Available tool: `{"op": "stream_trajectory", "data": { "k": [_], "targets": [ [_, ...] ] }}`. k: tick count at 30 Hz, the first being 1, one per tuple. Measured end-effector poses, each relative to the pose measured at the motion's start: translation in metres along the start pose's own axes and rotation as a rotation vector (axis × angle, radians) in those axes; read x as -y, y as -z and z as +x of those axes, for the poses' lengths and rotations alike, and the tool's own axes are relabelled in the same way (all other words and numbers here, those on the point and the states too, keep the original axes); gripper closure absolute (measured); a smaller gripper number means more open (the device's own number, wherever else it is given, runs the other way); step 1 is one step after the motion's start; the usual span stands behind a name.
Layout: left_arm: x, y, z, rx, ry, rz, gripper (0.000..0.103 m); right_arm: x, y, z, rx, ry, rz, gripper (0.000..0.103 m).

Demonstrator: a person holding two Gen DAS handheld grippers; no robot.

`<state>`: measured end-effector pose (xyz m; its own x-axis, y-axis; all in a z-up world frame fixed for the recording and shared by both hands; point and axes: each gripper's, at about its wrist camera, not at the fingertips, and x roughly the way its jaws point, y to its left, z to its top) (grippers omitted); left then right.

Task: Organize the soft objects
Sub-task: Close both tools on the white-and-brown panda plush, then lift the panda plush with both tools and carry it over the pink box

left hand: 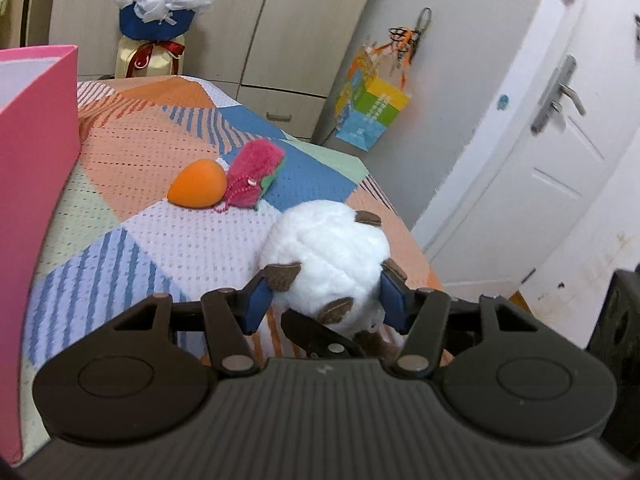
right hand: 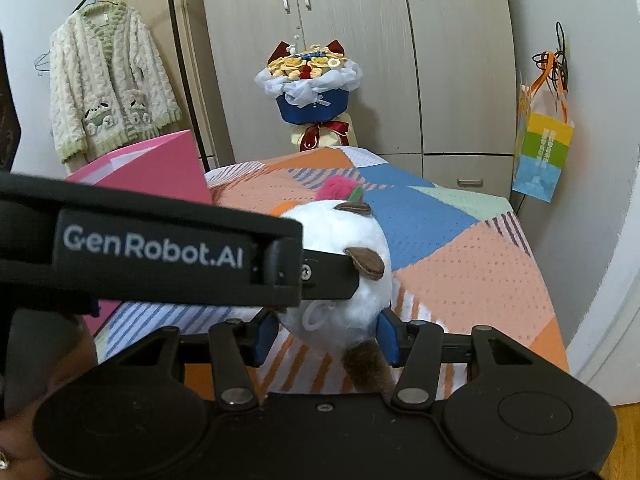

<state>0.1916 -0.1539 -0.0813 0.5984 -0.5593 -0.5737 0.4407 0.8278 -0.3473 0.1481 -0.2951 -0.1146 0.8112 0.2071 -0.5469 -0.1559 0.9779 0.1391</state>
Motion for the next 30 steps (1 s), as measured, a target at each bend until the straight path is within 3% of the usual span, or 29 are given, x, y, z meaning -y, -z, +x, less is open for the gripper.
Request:
{"op": "stream_trajectory", "data": {
  "k": [9, 18, 22, 26, 30],
  "targets": [
    [-0.003, 0.007, -0.031, -0.022, 0.013, 0.026, 0.047, -0.034, 0.008, -0.024, 0.026, 0.048, -0.047, 0.046],
    [-0.007, 0.013, -0.068, -0.070, 0.017, 0.039, 0.047, -0.063, 0.008, -0.045, -0.024, 0.046, -0.067, 0.047],
    [-0.008, 0.013, -0.093, -0.082, 0.058, 0.057, 0.047, -0.079, 0.006, -0.065, -0.033, 0.040, -0.090, 0.047],
    [-0.016, 0.009, -0.121, -0.119, 0.117, 0.049, 0.047, -0.103, 0.002, -0.090, -0.039, 0.058, -0.182, 0.047],
    [-0.018, 0.005, -0.152, -0.093, 0.100, 0.063, 0.047, -0.124, -0.009, -0.107, -0.037, 0.041, -0.230, 0.047]
  ]
}}
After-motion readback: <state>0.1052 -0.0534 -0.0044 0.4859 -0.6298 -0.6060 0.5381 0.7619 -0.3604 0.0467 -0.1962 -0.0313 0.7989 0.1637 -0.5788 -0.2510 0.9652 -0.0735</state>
